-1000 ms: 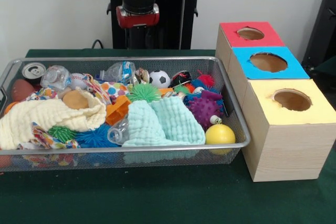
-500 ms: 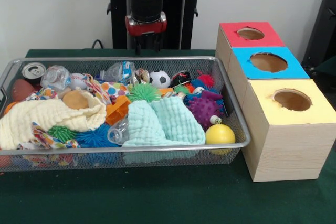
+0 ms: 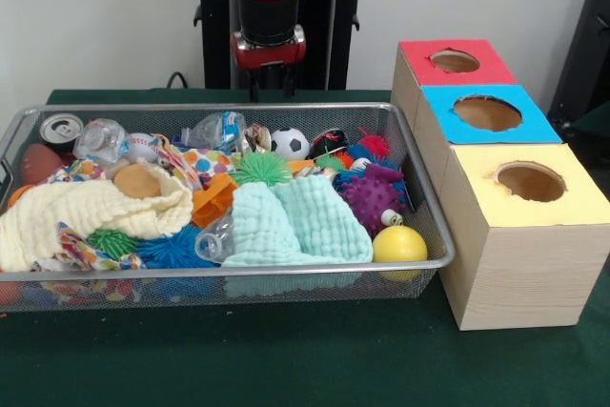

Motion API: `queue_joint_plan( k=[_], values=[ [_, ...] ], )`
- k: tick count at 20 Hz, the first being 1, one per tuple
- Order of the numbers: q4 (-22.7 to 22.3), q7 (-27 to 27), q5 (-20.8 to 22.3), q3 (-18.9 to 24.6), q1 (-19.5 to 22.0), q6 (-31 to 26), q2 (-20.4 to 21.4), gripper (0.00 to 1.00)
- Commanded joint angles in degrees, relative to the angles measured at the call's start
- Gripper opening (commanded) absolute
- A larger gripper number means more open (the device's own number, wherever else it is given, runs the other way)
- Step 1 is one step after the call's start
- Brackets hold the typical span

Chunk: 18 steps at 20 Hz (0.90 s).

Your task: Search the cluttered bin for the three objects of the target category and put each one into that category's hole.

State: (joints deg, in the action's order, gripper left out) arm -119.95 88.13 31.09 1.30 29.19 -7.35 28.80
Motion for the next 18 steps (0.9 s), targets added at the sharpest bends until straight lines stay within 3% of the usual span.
queue_joint_plan(
  k=[1,10,18],
  values=[
    [7.44,7.02,-4.08,2.41,-0.51,-4.57,2.98,1.00],
    [6.64,5.91,-5.29,-0.22,-4.07,-10.73,9.79,1.00],
    [9.32,5.35,-4.91,0.83,-4.28,-12.42,8.48,1.00]
  ],
)
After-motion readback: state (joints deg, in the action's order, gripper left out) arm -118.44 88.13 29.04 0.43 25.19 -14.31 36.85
